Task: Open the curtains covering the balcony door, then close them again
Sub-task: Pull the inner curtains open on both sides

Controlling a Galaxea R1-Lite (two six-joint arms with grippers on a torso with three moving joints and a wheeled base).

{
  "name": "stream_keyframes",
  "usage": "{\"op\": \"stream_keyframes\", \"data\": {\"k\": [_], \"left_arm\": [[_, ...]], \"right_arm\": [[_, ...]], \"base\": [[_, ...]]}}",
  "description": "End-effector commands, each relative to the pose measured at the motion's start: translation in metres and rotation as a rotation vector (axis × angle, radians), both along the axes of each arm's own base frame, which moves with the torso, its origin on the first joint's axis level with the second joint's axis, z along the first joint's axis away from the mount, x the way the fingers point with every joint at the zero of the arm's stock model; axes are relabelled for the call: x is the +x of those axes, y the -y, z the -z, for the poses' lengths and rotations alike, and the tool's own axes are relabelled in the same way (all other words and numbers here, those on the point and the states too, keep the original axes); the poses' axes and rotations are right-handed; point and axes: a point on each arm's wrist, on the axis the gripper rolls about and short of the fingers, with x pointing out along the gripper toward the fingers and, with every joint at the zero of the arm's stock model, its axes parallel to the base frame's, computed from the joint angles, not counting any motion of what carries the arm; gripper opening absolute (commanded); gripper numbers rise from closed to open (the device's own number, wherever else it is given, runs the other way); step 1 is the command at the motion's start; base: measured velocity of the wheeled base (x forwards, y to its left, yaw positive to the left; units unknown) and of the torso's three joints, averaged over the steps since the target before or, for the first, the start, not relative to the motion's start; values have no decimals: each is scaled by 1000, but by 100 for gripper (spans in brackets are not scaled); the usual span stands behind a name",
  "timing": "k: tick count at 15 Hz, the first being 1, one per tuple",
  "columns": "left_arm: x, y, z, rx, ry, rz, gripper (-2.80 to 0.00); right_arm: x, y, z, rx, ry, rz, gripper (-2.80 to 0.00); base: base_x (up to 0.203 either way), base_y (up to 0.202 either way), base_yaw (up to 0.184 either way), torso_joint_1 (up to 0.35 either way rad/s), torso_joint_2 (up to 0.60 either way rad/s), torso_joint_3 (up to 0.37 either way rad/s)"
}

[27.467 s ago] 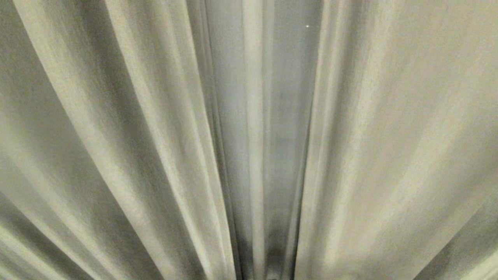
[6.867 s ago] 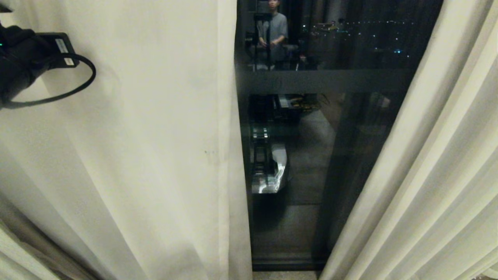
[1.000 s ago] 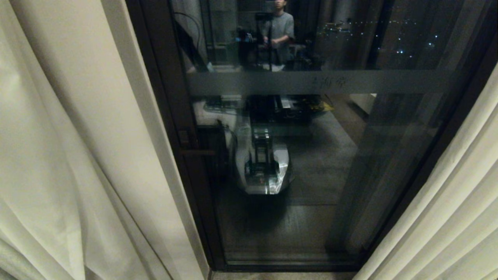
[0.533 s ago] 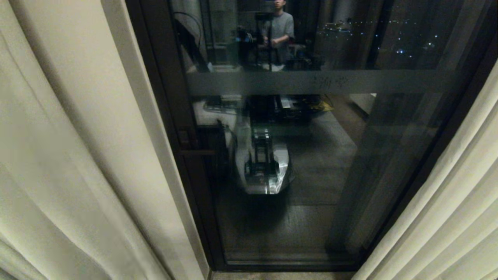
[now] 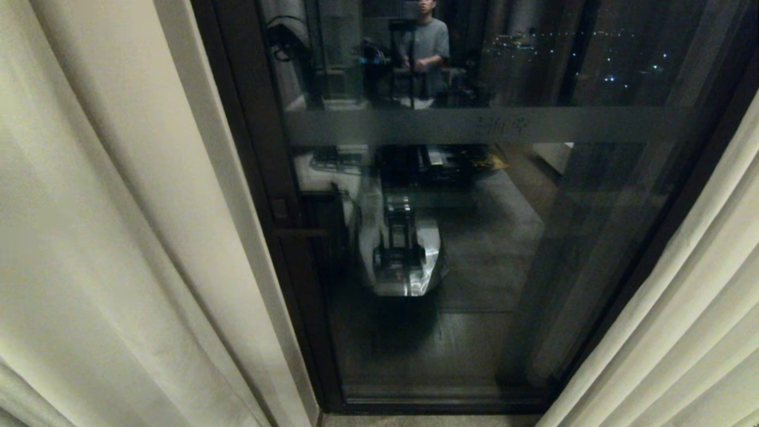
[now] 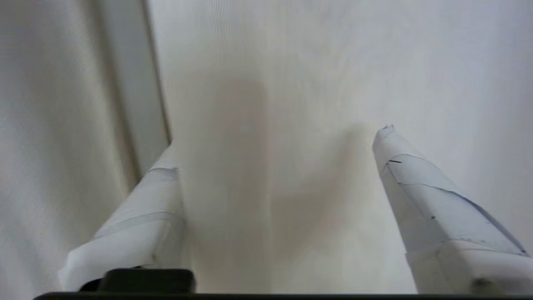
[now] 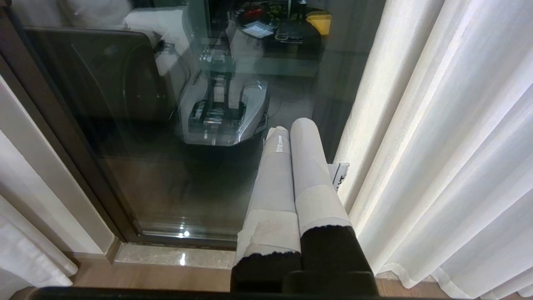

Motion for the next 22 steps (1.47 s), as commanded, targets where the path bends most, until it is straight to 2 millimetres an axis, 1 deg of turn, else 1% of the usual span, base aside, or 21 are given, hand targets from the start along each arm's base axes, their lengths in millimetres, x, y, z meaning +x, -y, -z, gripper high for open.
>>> {"op": "stream_keyframes", "data": {"k": [1, 7, 9, 11, 12, 18, 20, 22], "left_arm": [[-27, 32, -6, 2, 6, -8, 0], [-75, 90, 29, -76, -50, -30, 0], [-84, 101, 35, -85, -57, -31, 0], [-88, 106, 38, -86, -58, -31, 0], [-89, 108, 38, -86, -58, -31, -280], [-102, 119, 48, -96, -68, -40, -280], [-104, 124, 55, -108, -80, -32, -280], [-103, 129, 68, -133, -106, -1, -280]], "right_arm": [[0, 0, 0, -1, -2, -1, -280], [0, 0, 0, -1, -2, -1, -280], [0, 0, 0, -1, -2, -1, -280], [0, 0, 0, -1, -2, -1, -280], [0, 0, 0, -1, -2, -1, -280], [0, 0, 0, -1, -2, -1, -280], [0, 0, 0, -1, -2, -1, -280], [0, 0, 0, -1, -2, -1, -280]], "base": [[0, 0, 0, 0, 0, 0], [0, 0, 0, 0, 0, 0], [0, 0, 0, 0, 0, 0], [0, 0, 0, 0, 0, 0], [0, 0, 0, 0, 0, 0], [0, 0, 0, 0, 0, 0], [0, 0, 0, 0, 0, 0], [0, 0, 0, 0, 0, 0]]}}
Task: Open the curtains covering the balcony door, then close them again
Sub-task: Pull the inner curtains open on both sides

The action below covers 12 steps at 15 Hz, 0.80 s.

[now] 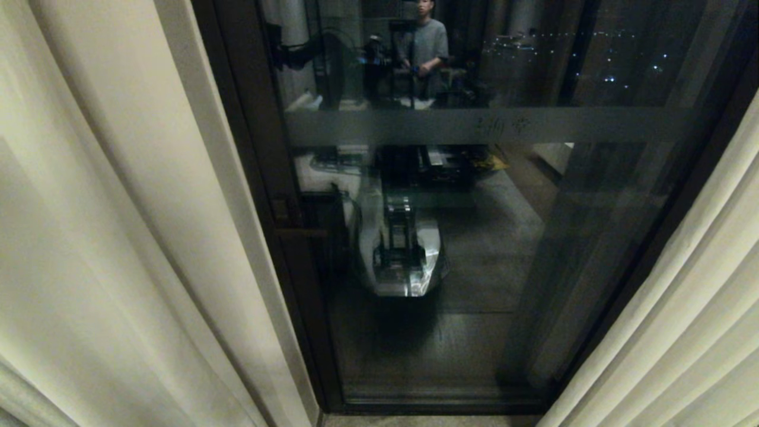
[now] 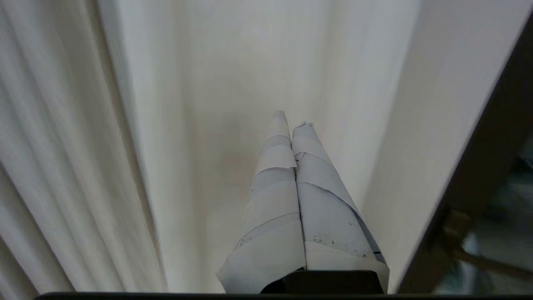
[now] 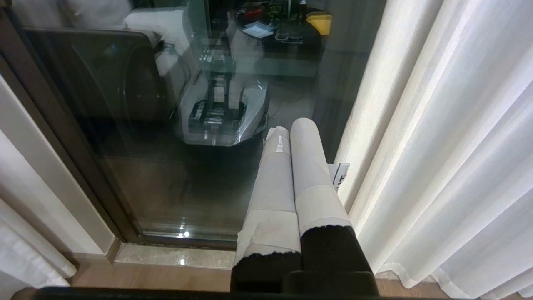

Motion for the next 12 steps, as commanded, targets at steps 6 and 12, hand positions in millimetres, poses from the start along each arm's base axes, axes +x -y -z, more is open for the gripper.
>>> {"op": "stream_keyframes", "data": {"k": [6, 12], "left_arm": [[17, 32, 50, -30, -120, 216, -280], [22, 53, 76, -6, -199, 377, -280]], "right_arm": [[0, 0, 0, -1, -2, -1, -280], [0, 0, 0, -1, -2, -1, -280]], "base": [[0, 0, 0, 0, 0, 0], [0, 0, 0, 0, 0, 0]]}}
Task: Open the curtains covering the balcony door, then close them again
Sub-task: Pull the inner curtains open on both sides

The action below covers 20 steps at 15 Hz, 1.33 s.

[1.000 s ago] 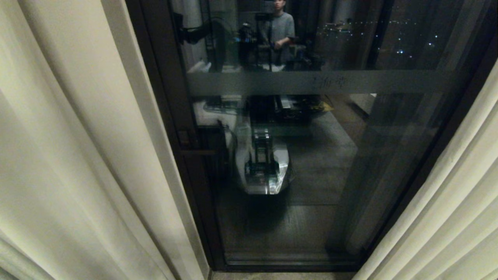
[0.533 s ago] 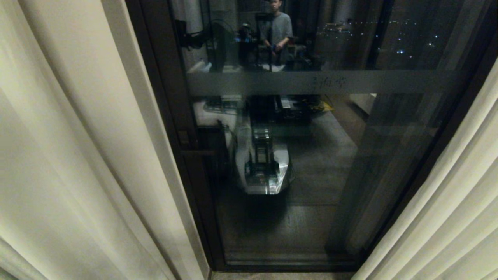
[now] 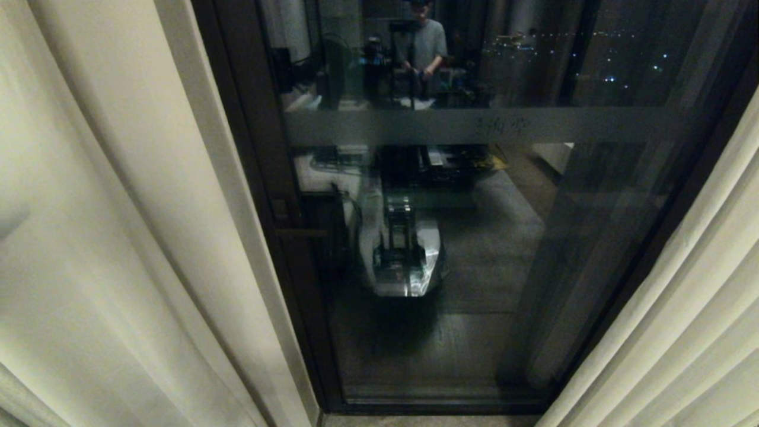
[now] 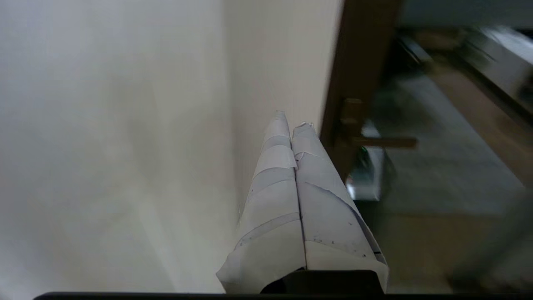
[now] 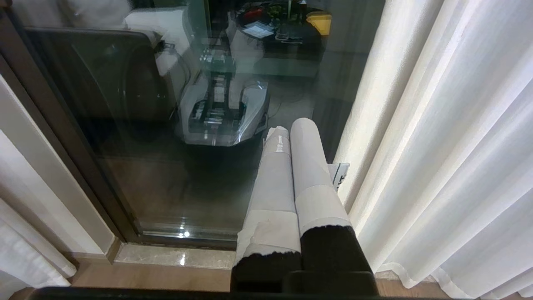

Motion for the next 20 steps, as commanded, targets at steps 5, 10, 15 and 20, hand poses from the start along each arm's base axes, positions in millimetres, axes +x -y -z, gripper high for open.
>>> {"op": "stream_keyframes", "data": {"k": [5, 10, 15, 20], "left_arm": [[4, 27, 21, 6, -54, 172, -280], [-40, 67, 59, 9, -111, 333, -280], [-98, 86, 99, 41, -170, 264, -280], [-137, 82, 132, 61, -157, 65, -280]], "right_arm": [[0, 0, 0, -1, -2, -1, -280], [0, 0, 0, -1, -2, -1, -280], [0, 0, 0, -1, -2, -1, -280], [0, 0, 0, -1, -2, -1, -280]], "base": [[0, 0, 0, 0, 0, 0], [0, 0, 0, 0, 0, 0], [0, 0, 0, 0, 0, 0], [0, 0, 0, 0, 0, 0]]}}
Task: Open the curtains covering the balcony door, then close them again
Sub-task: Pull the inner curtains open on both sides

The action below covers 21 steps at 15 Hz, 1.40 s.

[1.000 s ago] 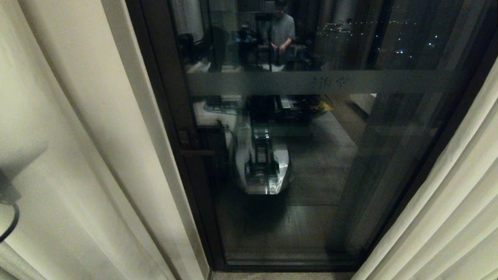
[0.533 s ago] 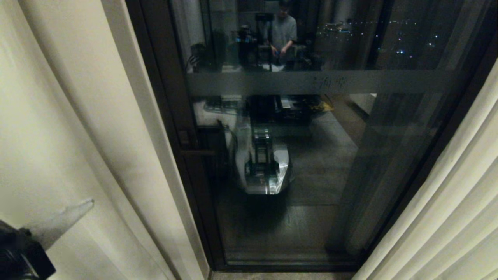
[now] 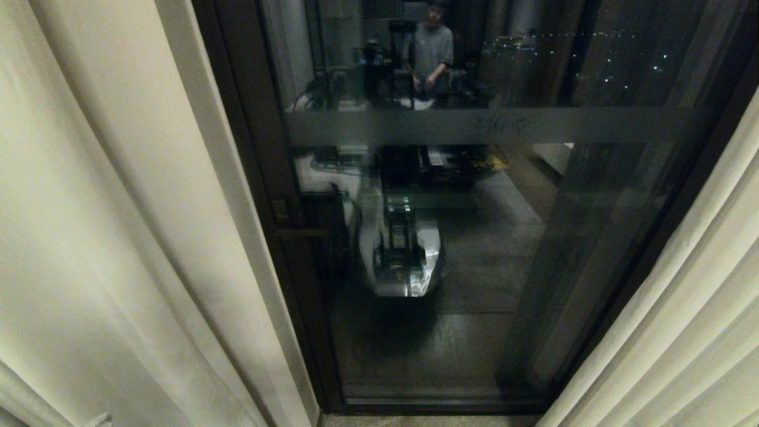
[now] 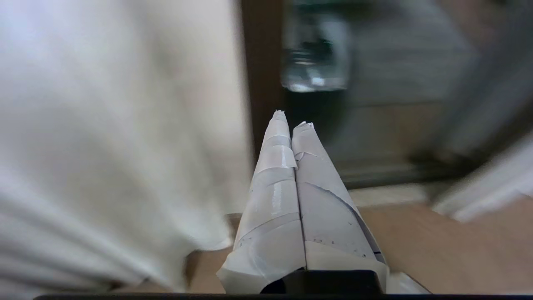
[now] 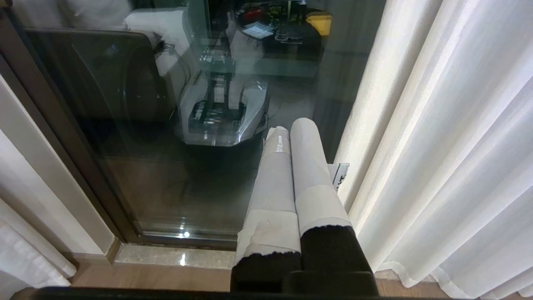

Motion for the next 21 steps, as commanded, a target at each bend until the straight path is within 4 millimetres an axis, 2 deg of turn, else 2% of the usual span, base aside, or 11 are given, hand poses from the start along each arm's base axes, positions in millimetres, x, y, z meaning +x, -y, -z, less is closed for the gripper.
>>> {"op": "stream_keyframes", "data": {"k": [1, 6, 21], "left_arm": [[-20, -2, 11, 15, 114, -78, -280], [-35, -3, 19, 10, 246, -126, -280], [-35, -3, 19, 9, 253, -124, -280]], "right_arm": [[0, 0, 0, -1, -2, 0, -280], [0, 0, 0, -1, -2, 0, -280], [0, 0, 0, -1, -2, 0, -280]], "base": [[0, 0, 0, 0, 0, 0], [0, 0, 0, 0, 0, 0], [0, 0, 0, 0, 0, 0]]}}
